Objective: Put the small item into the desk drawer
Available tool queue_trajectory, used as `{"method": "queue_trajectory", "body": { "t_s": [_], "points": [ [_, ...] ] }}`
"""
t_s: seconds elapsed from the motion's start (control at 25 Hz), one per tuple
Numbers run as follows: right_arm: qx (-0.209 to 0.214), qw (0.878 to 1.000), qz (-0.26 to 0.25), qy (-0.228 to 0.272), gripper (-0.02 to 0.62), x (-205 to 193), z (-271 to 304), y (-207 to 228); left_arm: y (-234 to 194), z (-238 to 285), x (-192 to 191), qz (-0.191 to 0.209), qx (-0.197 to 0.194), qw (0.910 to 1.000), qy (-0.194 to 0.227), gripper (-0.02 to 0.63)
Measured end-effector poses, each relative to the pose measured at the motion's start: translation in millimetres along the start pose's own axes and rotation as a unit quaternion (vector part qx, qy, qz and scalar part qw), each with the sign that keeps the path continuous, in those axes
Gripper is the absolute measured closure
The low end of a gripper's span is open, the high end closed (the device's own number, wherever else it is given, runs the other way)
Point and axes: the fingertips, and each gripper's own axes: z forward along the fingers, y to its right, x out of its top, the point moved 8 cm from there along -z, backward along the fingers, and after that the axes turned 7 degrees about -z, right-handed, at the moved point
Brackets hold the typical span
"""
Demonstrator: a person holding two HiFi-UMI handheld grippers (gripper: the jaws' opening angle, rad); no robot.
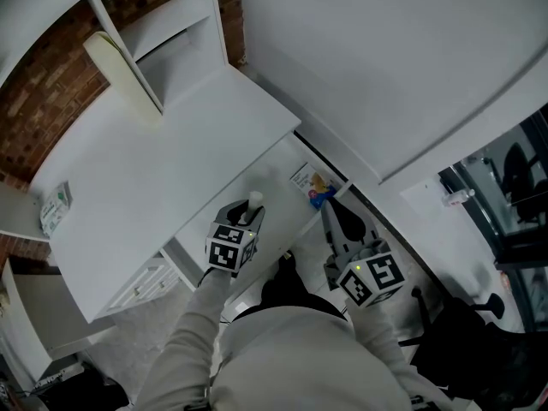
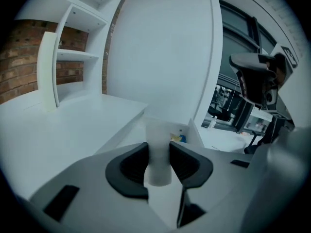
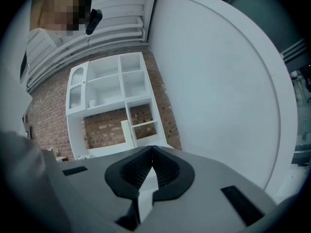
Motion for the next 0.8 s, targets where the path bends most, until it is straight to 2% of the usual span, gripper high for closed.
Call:
{"method": "queue_trajectory", "body": {
  "t_s": [0.2, 0.44, 0.8],
  "points": [
    [0.002, 1.000, -0.001, -0.002, 0.568, 0, 3, 1, 1, 23, -23, 0.019, -0.014, 0.9977, -0.064, 0.463],
    [-0.003, 1.000, -0.007, -0.007, 0.568, -2, 4, 6, -4, 47, -58, 0.027, -0.016, 0.9906, -0.133, 0.463],
    [-0.009, 1.000, 0.004, -0.019, 0.568, -8, 5, 15, -5, 65, -81, 0.019, -0.021, 0.9789, -0.202, 0.463]
  ]
}}
